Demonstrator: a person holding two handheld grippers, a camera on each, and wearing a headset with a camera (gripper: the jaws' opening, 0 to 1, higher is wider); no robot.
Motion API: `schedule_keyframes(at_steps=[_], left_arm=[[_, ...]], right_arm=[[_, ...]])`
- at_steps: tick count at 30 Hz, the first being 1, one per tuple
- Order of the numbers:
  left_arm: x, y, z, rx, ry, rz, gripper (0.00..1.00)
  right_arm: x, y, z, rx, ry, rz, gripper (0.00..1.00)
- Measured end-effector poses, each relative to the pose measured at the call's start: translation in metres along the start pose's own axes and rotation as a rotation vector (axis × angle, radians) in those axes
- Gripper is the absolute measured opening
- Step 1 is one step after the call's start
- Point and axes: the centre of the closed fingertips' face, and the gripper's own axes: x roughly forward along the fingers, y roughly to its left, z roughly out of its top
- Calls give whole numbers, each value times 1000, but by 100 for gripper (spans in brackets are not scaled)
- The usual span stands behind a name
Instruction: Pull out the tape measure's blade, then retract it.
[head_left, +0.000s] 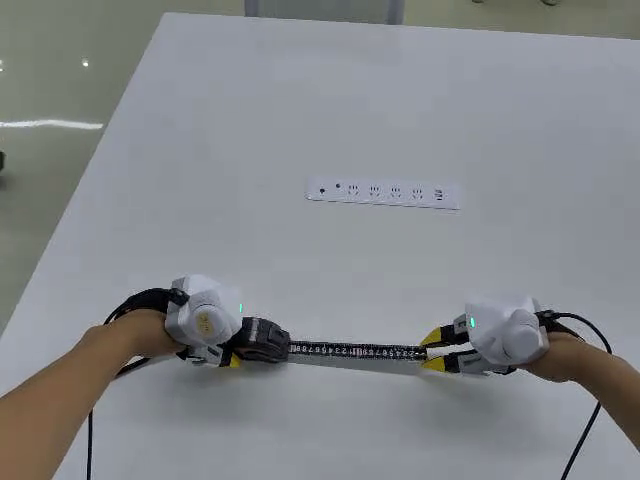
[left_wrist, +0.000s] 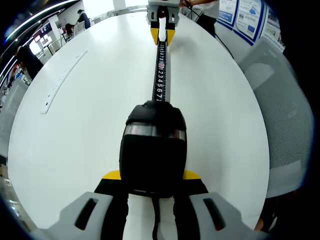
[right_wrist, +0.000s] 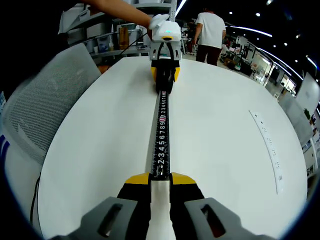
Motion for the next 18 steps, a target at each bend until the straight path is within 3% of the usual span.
schedule_keyframes(at_steps=[18], left_arm=[[1, 0, 0, 2, 2, -1, 29]], right_arm=[[-6, 1, -7, 8, 6, 1, 12]])
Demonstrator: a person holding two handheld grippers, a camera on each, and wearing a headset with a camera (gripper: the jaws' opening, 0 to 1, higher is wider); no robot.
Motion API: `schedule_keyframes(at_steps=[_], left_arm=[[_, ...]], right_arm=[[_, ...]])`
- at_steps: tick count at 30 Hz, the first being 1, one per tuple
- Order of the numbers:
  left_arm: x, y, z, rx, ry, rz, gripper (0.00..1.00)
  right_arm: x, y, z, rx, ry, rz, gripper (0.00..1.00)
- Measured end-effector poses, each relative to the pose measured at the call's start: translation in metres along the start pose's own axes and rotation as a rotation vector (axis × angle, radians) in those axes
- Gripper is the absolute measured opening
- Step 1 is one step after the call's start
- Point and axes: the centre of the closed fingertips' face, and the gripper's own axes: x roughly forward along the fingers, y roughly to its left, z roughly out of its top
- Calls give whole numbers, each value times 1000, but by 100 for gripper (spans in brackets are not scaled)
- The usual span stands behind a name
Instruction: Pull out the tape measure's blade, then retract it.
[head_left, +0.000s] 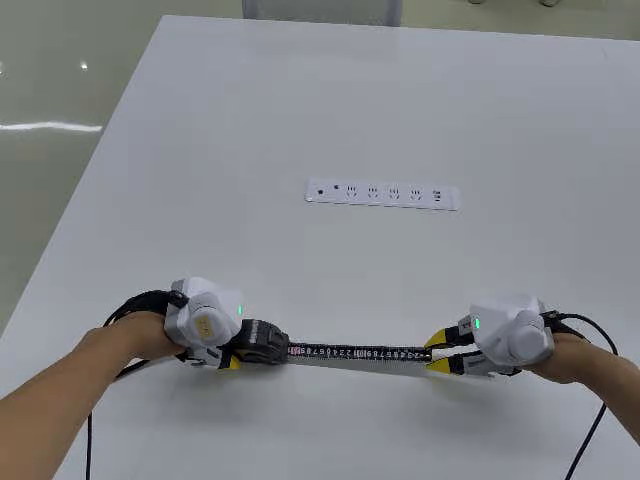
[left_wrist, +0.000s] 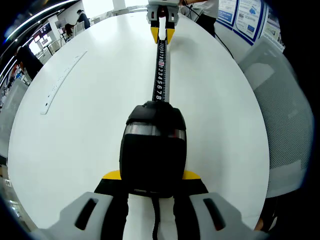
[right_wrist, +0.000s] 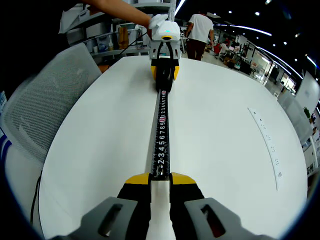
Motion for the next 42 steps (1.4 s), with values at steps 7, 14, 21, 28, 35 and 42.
schedule_keyframes(at_steps=[7, 14, 21, 28, 35, 42], left_arm=[[2, 1, -2, 0, 0, -1, 29], [3, 2, -4, 0, 2, 0, 29], [2, 1, -2, 1, 3, -1, 29], [1, 0, 0, 1, 3, -1, 29], [2, 0, 1, -1, 1, -2, 29], [2, 0, 5, 0, 3, -5, 29]], right_arm=[[-3, 1, -2, 0, 5, -1, 12], [-5, 1, -5, 1, 8, -1, 12], [-7, 1, -7, 2, 10, -1, 12], [-10, 1, -10, 4, 15, -3, 12], [-9, 0, -12, 5, 23, -7, 12], [-2, 1, -18, 11, 45, -8, 13]])
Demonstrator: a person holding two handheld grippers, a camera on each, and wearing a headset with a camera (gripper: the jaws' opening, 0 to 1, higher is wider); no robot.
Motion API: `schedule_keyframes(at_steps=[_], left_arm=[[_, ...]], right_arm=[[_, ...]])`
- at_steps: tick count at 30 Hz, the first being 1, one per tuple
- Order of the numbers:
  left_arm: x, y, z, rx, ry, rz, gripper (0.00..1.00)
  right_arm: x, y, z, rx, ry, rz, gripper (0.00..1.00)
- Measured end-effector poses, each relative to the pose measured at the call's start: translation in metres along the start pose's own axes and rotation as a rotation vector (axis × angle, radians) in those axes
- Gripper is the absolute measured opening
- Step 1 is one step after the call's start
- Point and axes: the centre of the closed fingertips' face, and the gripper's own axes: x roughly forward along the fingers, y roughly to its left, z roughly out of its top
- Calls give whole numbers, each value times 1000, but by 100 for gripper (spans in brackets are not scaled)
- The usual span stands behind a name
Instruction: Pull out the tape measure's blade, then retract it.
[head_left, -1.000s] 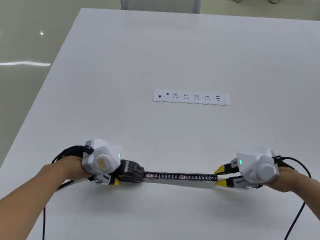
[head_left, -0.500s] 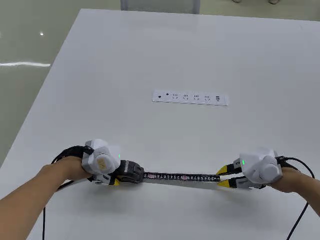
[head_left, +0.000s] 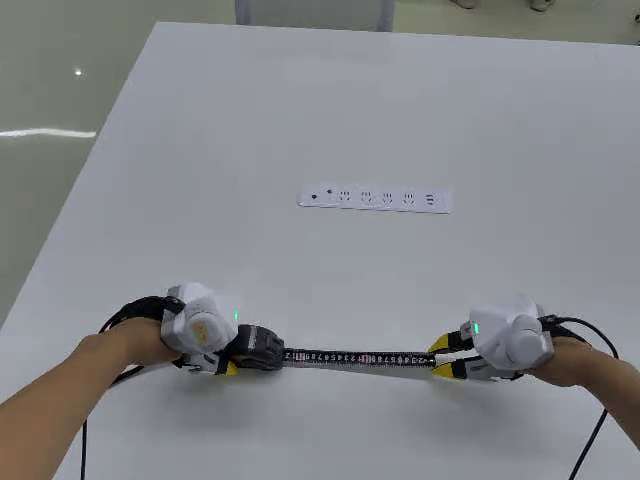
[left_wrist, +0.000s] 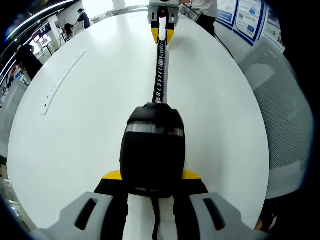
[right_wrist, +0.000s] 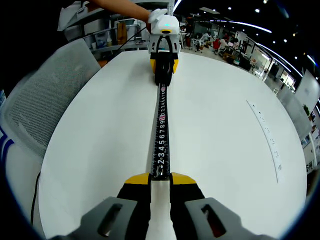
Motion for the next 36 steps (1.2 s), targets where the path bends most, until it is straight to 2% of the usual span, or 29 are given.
schedule_keyframes(at_steps=[11, 15, 23, 29, 33, 36], left_arm=[[0, 0, 0, -5, 1, 1, 29], [0, 1, -1, -7, 5, 0, 29], [1, 2, -2, -15, 11, -6, 30], [0, 4, -4, 2, 26, 8, 32], [-7, 7, -10, 1, 25, 34, 36], [-13, 5, -12, -20, 15, 36, 38]], right_arm=[[9, -1, -7, 19, 28, 12, 13], [13, 0, -10, -4, 53, 20, 14], [12, -6, -8, -12, 66, -35, 18], [16, -3, -2, -7, 72, -37, 25], [15, -3, 1, 7, 75, -51, 27], [11, -2, 4, 15, 74, -65, 28]])
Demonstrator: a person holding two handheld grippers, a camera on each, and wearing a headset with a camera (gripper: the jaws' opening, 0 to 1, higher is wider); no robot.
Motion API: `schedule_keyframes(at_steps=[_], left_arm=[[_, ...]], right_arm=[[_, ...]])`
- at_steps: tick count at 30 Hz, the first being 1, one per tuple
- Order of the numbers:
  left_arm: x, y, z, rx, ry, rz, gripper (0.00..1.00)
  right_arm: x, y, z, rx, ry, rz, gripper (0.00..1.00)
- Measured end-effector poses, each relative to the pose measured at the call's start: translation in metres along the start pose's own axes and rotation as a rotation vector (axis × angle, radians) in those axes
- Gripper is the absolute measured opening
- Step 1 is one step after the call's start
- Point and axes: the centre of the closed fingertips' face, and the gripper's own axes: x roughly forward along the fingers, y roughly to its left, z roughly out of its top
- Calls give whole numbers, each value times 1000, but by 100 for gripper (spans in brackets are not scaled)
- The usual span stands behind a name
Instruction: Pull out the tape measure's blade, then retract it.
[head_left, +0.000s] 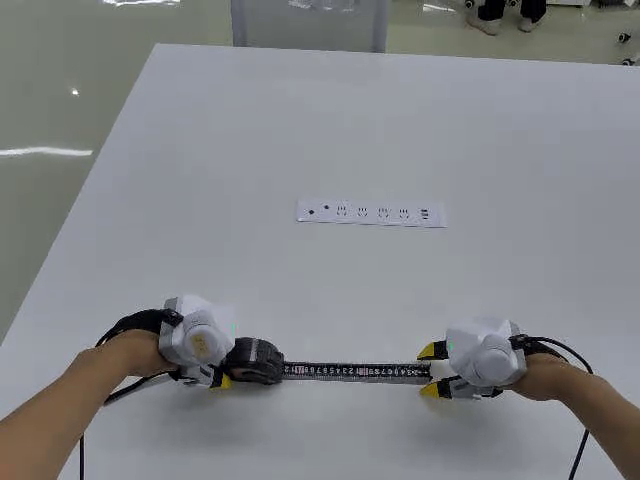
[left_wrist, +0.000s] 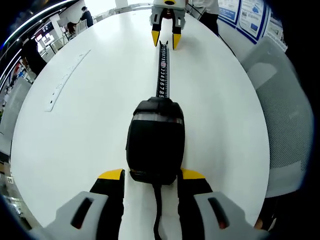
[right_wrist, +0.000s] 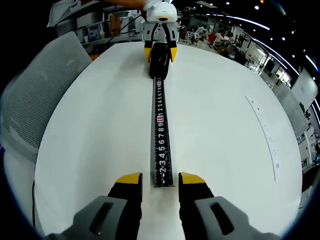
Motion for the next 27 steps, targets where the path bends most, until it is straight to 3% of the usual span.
schedule_keyframes(at_steps=[4, 6, 13, 20, 27], left_arm=[[-6, -3, 0, -36, -26, 19, 43], [-10, -5, 3, -52, -43, 42, 43], [-22, -7, 5, -122, -88, 100, 49], [-30, -12, 9, -262, -157, 147, 61], [-36, -18, 12, -353, -222, 176, 68]], right_arm=[[-5, 0, -1, 26, 0, -17, 32], [-10, -2, -4, 42, 14, -58, 32], [-20, 3, -6, 113, 14, -100, 43], [-31, 7, -4, 225, -12, -167, 53], [-37, 13, -5, 353, -58, -235, 61]])
